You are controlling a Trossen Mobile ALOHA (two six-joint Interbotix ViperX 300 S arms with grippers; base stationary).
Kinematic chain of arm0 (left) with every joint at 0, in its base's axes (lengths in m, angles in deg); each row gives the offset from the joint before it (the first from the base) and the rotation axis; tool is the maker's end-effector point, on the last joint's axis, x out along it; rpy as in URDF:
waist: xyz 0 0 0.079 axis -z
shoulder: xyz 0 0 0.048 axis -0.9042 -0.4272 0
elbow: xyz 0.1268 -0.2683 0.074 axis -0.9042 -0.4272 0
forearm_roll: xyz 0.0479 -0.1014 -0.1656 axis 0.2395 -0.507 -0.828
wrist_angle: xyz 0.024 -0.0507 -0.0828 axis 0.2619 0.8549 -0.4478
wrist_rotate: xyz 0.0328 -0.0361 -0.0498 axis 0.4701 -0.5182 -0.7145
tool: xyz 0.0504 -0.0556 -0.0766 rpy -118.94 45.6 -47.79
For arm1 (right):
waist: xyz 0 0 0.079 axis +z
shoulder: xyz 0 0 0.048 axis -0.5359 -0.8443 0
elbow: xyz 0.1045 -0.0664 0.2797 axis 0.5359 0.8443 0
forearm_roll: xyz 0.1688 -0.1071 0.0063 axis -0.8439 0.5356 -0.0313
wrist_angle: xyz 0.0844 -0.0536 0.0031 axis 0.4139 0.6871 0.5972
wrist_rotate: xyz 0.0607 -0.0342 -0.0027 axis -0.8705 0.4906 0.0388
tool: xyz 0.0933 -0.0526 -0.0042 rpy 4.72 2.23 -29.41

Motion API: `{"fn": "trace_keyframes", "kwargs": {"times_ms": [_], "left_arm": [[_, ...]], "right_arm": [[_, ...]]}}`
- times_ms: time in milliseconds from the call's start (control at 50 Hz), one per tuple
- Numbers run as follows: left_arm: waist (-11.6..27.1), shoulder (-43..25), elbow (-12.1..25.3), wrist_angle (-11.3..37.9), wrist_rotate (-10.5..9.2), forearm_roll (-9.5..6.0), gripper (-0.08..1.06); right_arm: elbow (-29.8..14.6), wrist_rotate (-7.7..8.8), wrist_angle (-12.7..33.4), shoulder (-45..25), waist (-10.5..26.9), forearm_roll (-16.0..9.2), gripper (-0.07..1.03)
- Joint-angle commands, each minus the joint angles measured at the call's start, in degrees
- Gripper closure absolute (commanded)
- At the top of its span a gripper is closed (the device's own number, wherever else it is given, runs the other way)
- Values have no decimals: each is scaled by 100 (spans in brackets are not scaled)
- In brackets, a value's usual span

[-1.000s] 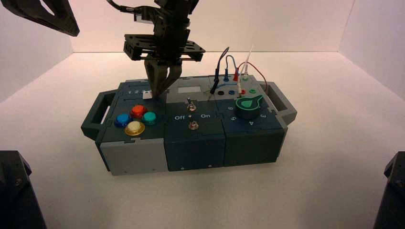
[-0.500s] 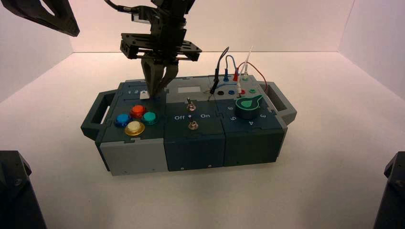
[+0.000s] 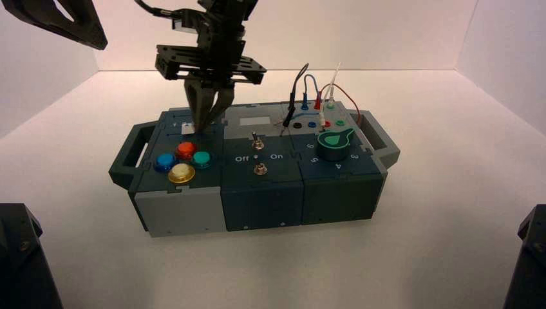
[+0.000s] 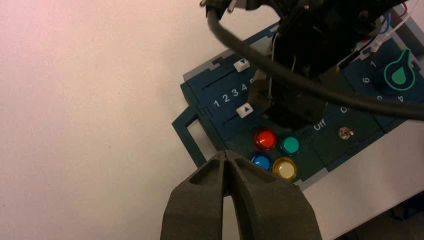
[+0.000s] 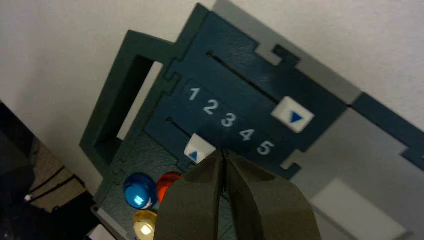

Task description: Move the bottom slider to position 1.

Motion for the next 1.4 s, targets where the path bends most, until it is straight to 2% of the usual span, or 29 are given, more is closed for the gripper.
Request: {"fn": "trace_keyframes", "kwargs": {"times_ms": [20,860,1120,1360,1400], "left_arm": [[-9,-18,79,-44,9,0,101],[-9,-26,70,-44,9,9,101],[-9,-18,79,-44,9,9,101],[-9,9,53,-70,9,9,101],[-18,9,53,-79,9,9,101]], "right_arm": [[-158,-9,53,53,132,-53,99],[-527,-9,167,-132,246,-88,99],[-369,26,167,-18,229,-26,99],[9,44,202,325,185,123,99],[193,62,202,475,211,141,99]]}}
